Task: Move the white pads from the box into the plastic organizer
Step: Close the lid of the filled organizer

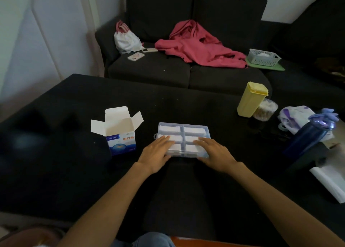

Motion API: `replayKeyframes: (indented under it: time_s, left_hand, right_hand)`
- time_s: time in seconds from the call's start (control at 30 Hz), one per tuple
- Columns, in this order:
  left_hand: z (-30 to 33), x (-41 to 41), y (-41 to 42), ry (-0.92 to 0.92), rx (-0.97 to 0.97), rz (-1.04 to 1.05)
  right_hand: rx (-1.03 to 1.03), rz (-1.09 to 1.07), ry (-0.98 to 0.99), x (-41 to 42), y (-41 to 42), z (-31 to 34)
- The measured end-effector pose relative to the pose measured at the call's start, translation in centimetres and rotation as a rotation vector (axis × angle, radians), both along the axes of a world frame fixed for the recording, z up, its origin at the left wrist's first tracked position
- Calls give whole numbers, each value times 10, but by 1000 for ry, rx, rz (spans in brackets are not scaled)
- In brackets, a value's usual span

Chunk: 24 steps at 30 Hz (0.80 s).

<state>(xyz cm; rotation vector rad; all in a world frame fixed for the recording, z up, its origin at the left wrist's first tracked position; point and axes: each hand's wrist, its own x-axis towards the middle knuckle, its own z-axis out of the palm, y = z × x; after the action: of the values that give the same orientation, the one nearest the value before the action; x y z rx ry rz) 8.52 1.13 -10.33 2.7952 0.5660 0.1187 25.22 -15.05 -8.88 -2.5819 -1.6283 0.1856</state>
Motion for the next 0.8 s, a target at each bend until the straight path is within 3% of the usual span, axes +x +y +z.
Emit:
replayKeyframes:
  time_s: [0.23,0.4,0.5,0.6,0.73,0.8]
  left_hand:
    - [9,-5,5,-85,-53,39]
    - [38,-18,12,-133,-232,95]
    - [69,-40,27,-241,-212,182]
    - [92,-67,51,-350,-154,379]
    - [97,-95,79,-557,19,758]
    - [91,-102,89,-576,-165,1014]
  right_hand:
    - [20,-22,122,10,8,10]
    - [321,-147,262,8,31,24]
    - [437,-183,469,-7,65,42]
    - [510,-266,770,-33,103,64]
    - [390,-455,1112,-74,149,81]
    - [284,-509,1134,-93,169,79]
